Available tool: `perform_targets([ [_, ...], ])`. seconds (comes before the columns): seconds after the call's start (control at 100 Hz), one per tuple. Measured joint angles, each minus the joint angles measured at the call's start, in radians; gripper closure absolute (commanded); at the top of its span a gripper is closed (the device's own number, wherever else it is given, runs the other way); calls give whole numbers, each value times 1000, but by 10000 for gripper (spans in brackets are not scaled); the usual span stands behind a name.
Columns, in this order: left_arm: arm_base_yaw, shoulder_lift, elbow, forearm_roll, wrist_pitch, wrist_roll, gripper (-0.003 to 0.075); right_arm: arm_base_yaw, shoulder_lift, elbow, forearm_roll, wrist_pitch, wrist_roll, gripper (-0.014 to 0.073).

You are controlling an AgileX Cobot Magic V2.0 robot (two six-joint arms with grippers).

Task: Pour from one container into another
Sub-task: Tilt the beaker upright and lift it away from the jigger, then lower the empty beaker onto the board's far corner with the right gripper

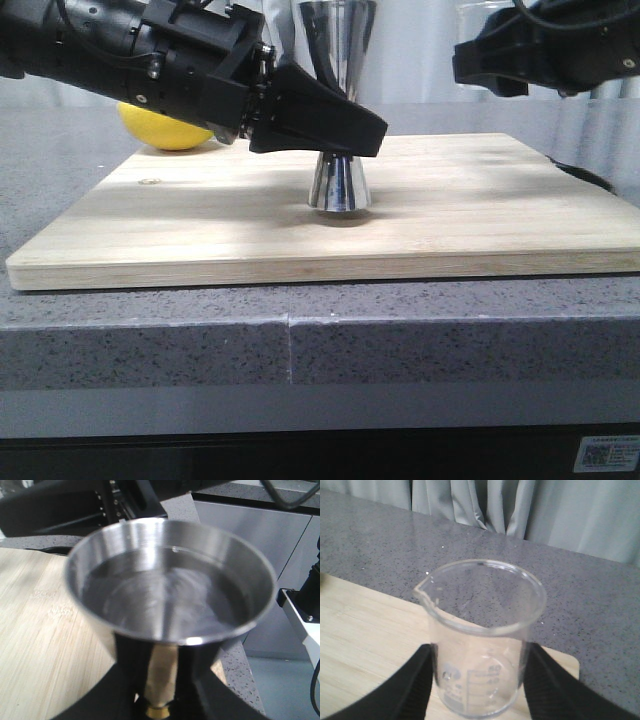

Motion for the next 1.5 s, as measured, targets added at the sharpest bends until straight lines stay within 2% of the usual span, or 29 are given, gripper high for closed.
perform_targets([
  [0.2,0,0,0,2,0,0,731,-12,16,24,0,-88,23,344],
  [0.69,0,0,0,3,0,-6,731,-17,200,24,7,-232,45,344],
  [0.96,0,0,0,3,0,-6,731,-57,250,-4,14,-253,47,344],
  [1.5,0,0,0,3,0,-6,731,-59,275,-41,-2,-244,47,344],
])
